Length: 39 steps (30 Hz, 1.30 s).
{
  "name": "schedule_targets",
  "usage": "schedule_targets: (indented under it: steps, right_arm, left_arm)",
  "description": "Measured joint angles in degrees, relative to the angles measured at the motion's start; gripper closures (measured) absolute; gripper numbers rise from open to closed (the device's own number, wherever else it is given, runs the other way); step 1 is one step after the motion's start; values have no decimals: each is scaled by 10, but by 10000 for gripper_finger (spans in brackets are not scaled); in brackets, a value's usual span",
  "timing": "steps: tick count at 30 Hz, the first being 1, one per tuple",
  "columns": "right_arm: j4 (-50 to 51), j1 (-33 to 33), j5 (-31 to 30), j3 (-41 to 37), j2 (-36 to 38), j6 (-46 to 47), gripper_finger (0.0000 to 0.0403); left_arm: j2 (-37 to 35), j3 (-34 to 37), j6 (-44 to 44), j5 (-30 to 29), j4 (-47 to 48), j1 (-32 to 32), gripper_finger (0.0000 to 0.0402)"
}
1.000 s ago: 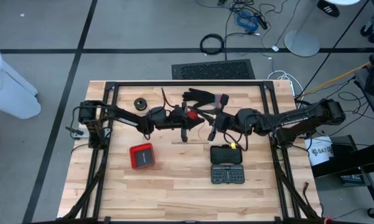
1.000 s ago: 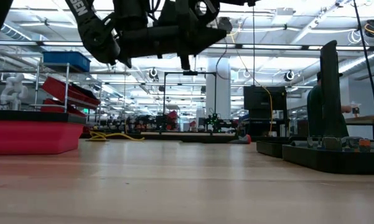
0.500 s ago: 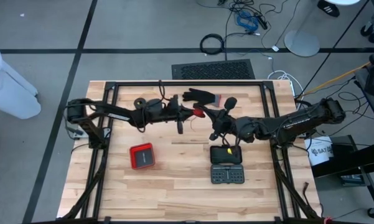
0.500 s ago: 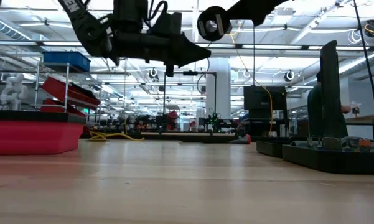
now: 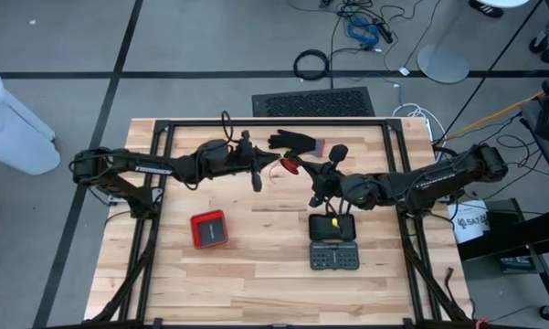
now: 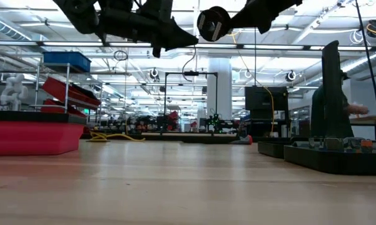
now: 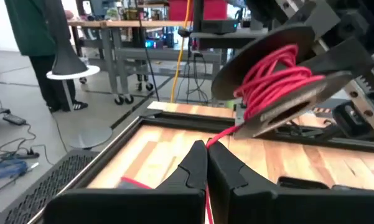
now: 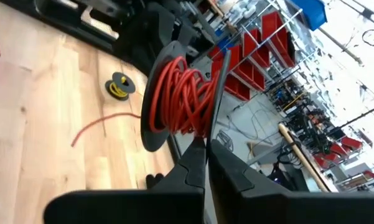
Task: Coil cords
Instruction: Uncoil the red wire from the spool
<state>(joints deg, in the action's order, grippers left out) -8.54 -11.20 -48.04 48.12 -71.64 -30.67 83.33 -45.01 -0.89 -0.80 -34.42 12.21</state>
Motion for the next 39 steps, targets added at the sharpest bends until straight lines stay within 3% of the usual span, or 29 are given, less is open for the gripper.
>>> schedule_targets:
  steps: [9,19,29,39]
  right_arm:
    - [-38,2,61,0,-5,14,403]
    - [-149,34,64,0,-33,-33,403]
    - [-131,76,28,0,-62,-47,403]
    - [-28,82,-34,-1,-58,-39,403]
  left_arm:
    - [12,0,5,-2,0,-8,401]
    - [70,-24,21,-9,-8,-36,402]
    - [103,-75,35,-3,-10,-63,402]
    - [62,-83,19,7,36,-80,402]
